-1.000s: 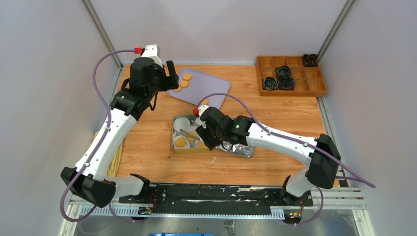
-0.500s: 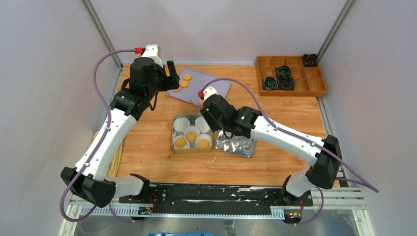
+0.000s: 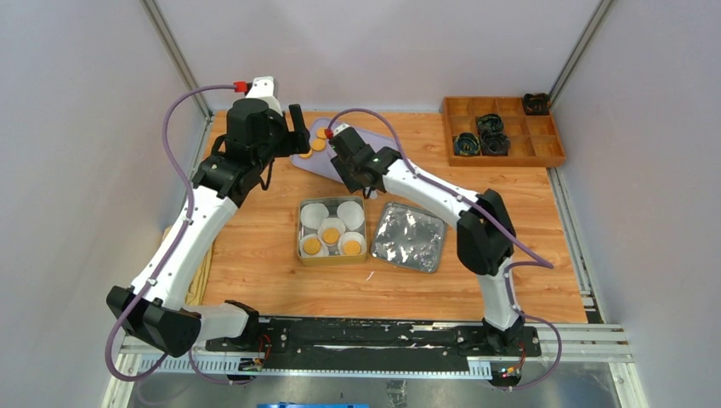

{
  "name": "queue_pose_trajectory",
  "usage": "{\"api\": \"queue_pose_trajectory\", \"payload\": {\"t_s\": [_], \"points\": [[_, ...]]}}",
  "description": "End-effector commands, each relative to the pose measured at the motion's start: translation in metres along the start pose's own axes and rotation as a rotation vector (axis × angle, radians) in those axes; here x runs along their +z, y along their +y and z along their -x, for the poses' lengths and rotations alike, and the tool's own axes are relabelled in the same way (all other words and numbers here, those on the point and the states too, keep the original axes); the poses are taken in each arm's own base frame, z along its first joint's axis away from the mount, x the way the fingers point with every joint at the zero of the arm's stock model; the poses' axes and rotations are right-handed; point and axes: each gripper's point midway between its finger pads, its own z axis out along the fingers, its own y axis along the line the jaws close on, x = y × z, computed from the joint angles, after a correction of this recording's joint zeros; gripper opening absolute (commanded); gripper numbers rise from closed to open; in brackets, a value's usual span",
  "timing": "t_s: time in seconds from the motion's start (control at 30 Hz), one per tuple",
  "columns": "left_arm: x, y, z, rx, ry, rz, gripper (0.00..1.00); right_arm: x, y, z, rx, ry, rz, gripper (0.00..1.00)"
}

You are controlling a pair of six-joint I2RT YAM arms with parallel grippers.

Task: Pack the cookies

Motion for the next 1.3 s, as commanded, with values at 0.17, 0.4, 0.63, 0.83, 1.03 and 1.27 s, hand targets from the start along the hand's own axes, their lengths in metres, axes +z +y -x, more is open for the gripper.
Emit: {"api": "queue_pose_trajectory", "payload": {"t_s": [0.17,0.4,0.63,0.83,1.03,1.27], "points": [[0.008,0.004,-0.003,0.022,0.008,0.028,0.82,0.05,0.008,0.026,0.058,0.002,0.124,0.49],[0.008,0.005,-0.004,0.026,0.01,0.032,0.82,0.086,0.004,0.023,0.122,0.032,0.162,0.48],[0.006,0.01,-0.005,0.041,0.013,0.055,0.82,0.103,0.026,0.02,0.165,0.047,0.282,0.47],[0.007,0.012,-0.006,0.045,0.016,0.063,0.82,0.102,0.035,0.019,0.167,0.044,0.332,0.47],[0.009,0.012,-0.009,0.044,0.021,0.061,0.82,0.111,0.027,0.021,0.164,0.037,0.277,0.47],[0.009,0.012,-0.011,0.044,0.026,0.059,0.82,0.123,0.03,0.028,0.188,0.028,0.28,0.43]]}}
